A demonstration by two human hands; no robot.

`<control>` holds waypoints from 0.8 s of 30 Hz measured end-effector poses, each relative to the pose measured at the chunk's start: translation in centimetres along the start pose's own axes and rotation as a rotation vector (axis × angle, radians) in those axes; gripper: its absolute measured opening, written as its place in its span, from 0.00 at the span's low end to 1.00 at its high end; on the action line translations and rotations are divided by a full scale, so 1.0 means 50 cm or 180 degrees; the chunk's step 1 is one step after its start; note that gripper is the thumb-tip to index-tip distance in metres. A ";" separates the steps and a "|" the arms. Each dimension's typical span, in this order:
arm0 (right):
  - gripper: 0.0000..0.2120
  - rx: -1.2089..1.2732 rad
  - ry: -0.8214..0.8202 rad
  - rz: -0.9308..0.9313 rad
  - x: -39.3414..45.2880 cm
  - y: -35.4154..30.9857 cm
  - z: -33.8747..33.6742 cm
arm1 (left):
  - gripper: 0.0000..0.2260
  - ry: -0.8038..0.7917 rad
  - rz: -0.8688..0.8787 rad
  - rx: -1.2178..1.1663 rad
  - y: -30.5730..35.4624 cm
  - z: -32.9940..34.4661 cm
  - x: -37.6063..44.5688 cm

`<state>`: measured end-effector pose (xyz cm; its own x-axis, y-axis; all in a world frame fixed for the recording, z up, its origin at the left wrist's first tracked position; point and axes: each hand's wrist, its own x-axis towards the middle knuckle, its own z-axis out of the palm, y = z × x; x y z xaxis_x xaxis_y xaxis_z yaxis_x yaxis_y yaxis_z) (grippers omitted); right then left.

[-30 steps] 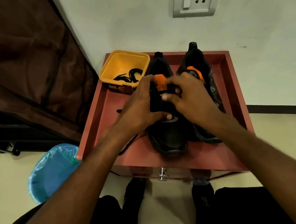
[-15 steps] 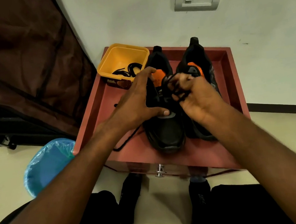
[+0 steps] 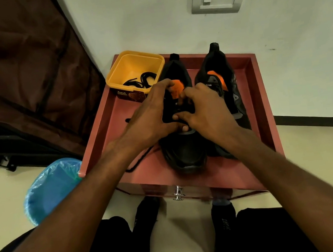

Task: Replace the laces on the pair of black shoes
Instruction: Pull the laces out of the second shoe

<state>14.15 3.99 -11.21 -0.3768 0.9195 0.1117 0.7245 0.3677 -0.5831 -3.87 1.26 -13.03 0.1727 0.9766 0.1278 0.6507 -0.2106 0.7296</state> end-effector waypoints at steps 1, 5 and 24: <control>0.11 -0.0091 -0.0023 -0.0011 -0.001 -0.002 0.002 | 0.47 -0.0001 0.0008 0.0028 0.000 0.000 0.001; 0.10 -0.0077 -0.0155 -0.0027 0.013 -0.008 0.002 | 0.47 -0.0039 0.0021 -0.0040 0.001 -0.002 0.004; 0.12 0.4203 0.0820 0.2192 0.025 -0.016 -0.065 | 0.49 0.0027 0.0068 -0.0093 -0.003 -0.004 0.005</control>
<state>14.95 5.30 -7.99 0.0203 0.9052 -0.4245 -0.3640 -0.3888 -0.8464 -4.05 1.55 -12.96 0.1800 0.9723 0.1494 0.6251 -0.2303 0.7458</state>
